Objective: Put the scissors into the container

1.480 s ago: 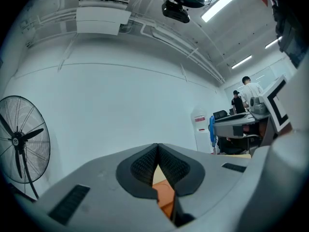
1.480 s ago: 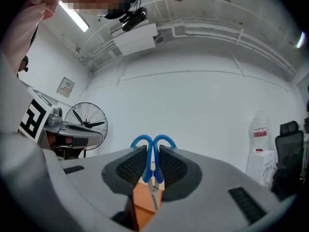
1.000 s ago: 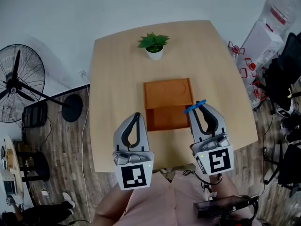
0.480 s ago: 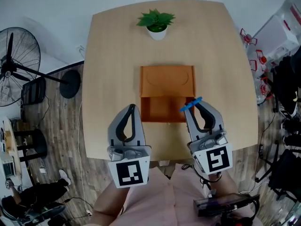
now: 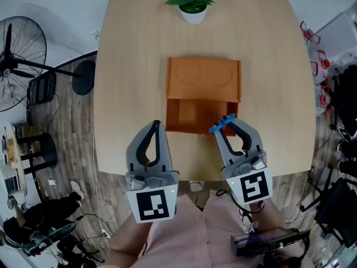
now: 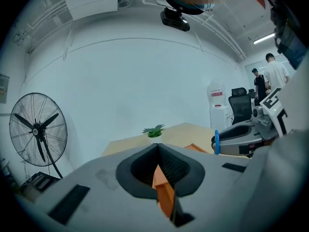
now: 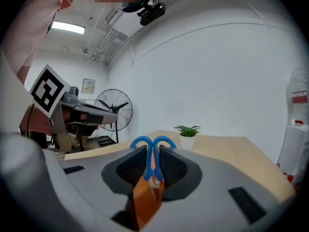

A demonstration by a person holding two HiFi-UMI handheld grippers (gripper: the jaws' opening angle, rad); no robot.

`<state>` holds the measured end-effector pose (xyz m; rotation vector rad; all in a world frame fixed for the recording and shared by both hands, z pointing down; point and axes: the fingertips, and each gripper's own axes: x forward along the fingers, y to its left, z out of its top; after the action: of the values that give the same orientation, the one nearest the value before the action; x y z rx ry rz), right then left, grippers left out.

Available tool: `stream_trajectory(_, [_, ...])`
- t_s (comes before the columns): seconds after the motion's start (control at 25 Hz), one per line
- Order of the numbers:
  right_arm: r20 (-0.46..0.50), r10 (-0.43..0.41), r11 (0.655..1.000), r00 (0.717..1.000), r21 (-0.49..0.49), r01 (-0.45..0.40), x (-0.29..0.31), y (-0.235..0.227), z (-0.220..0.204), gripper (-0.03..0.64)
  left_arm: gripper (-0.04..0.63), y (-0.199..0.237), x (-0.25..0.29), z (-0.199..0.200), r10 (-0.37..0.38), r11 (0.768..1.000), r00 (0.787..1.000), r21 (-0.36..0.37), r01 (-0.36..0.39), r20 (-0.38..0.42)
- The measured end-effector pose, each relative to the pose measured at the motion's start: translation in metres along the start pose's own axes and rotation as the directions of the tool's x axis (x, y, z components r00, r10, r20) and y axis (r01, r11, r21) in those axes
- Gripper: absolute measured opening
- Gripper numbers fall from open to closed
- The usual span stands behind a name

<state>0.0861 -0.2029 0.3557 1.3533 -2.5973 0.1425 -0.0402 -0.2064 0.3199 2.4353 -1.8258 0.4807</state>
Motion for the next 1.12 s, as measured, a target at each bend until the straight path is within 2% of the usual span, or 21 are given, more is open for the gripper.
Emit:
stream_trajectory(0.28, [-0.057,0.041,0.999,0.998,0.037,-0.039,0.001,0.000,-0.030,0.083,0.005,-0.011,0.004,-0.026,0.010,1.000,0.997,-0.013,-0.011,-0.078])
stream_trajectory(0.64, [-0.109,0.057,0.996,0.992,0.071,-0.049,0.003,-0.007,-0.061,0.083,0.005,-0.023,0.007,-0.056,0.007,1.000,0.989,-0.026,-0.011,-0.149])
stream_trajectory(1.12, [-0.102,0.086,0.994,0.991,0.076,-0.078,0.017,-0.008,-0.064,0.084,0.005,-0.018,0.020,-0.069,0.007,0.999,0.985,-0.035,-0.013,-0.171])
